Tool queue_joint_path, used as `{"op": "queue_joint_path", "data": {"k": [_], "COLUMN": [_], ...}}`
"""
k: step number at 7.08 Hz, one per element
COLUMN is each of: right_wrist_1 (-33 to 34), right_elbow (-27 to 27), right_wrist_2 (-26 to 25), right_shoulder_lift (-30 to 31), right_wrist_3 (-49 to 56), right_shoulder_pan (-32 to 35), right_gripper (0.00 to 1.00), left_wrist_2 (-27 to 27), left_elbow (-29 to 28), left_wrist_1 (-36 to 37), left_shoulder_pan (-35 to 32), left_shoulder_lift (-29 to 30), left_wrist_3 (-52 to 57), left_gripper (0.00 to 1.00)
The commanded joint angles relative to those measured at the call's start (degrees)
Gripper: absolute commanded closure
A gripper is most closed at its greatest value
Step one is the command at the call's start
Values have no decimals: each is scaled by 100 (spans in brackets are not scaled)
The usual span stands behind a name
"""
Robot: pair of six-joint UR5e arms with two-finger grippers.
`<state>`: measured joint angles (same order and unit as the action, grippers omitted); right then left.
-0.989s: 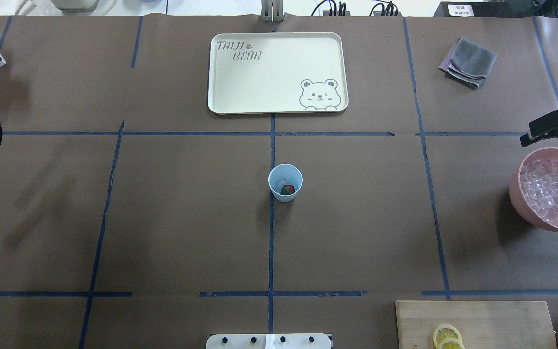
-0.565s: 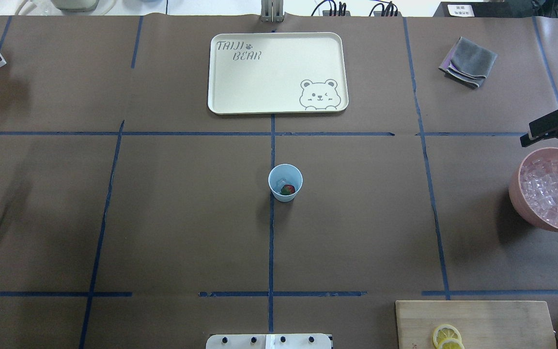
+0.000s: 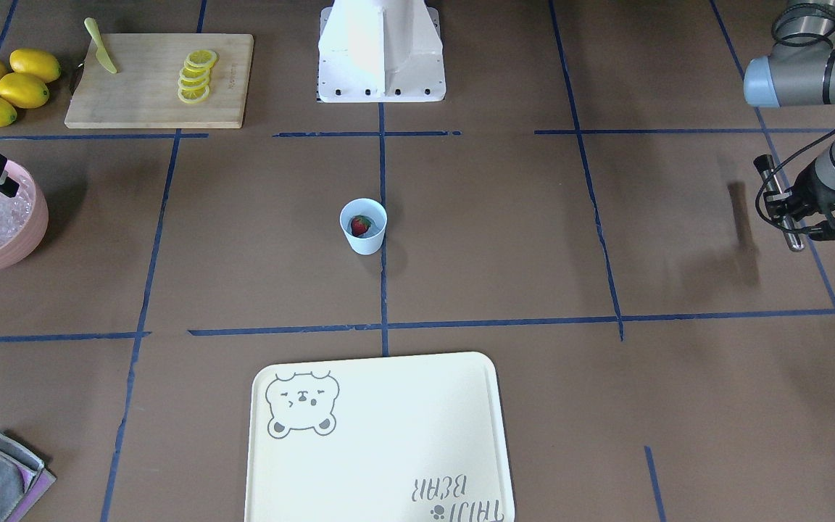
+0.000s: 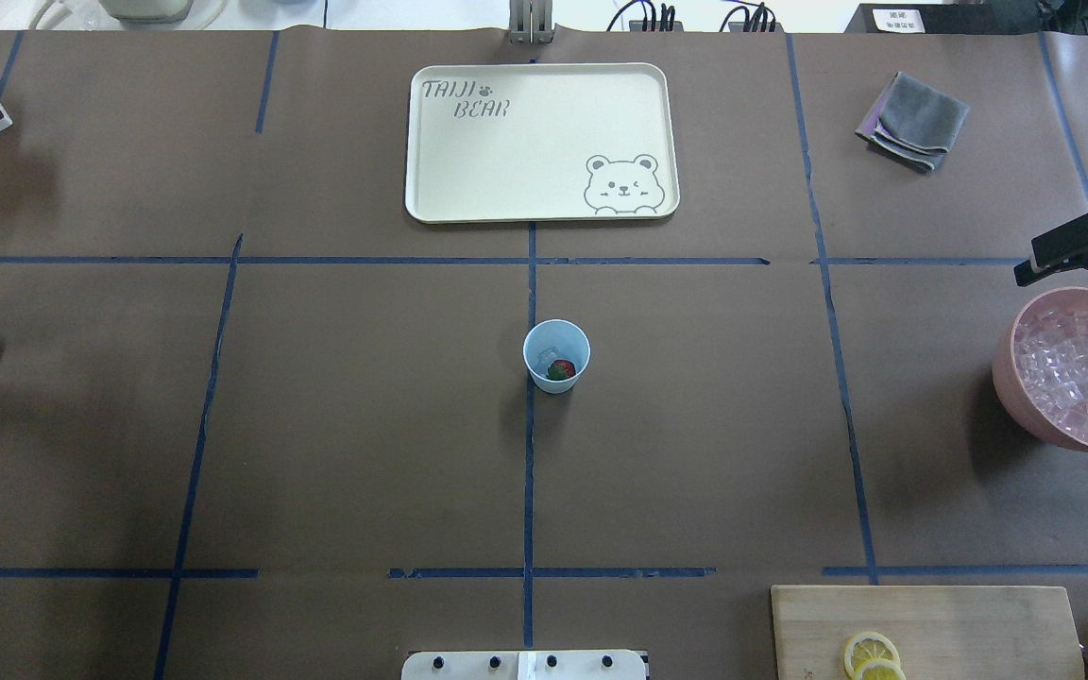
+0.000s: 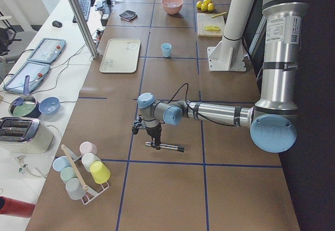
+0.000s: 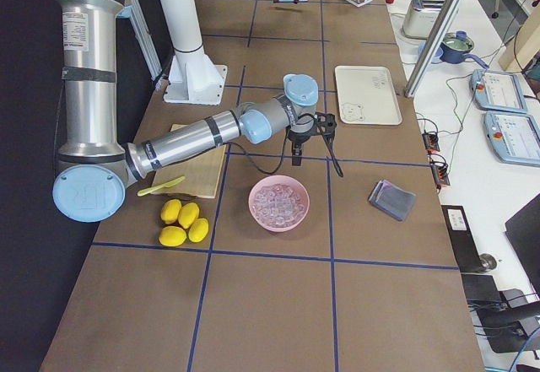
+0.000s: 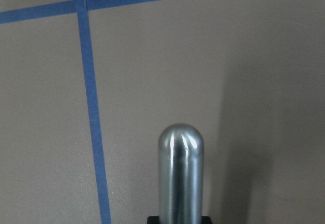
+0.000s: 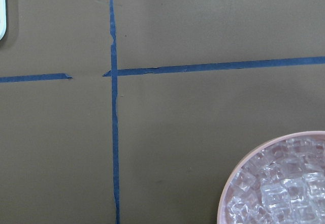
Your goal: Mash ice and strawberries in cup
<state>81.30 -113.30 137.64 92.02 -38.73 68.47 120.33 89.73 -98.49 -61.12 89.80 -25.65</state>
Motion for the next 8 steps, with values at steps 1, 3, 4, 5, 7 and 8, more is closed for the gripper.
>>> {"op": "queue_joint_path", "data": {"k": [1,3,4,5,7,8], "right_wrist_1": [0,0,0,0,0,0], "right_elbow": [-8,-8,-8,-25,-17,-17], "right_wrist_2": [0,0,0,0,0,0], "right_shoulder_lift": [0,0,0,0,0,0], "right_wrist_3": [-3,-3,-3,-11,-11,-11], "right_shoulder_pan": [0,0,0,0,0,0], "right_gripper": [0,0,0,0,0,0], "left_wrist_2": [52,96,140,279,351,368], "left_elbow": [-236,-245,-254,-263,-298,-333], "left_wrist_1": [5,5,14,14,5,5], "left_shoulder_pan": [12,12,12,3,3,3], "left_shoulder_lift": [20,20,20,2,-7,-7], "left_wrist_3": [51,51,34,16,-2,-2], "left_gripper": [100,100,100,100,100,100]}}
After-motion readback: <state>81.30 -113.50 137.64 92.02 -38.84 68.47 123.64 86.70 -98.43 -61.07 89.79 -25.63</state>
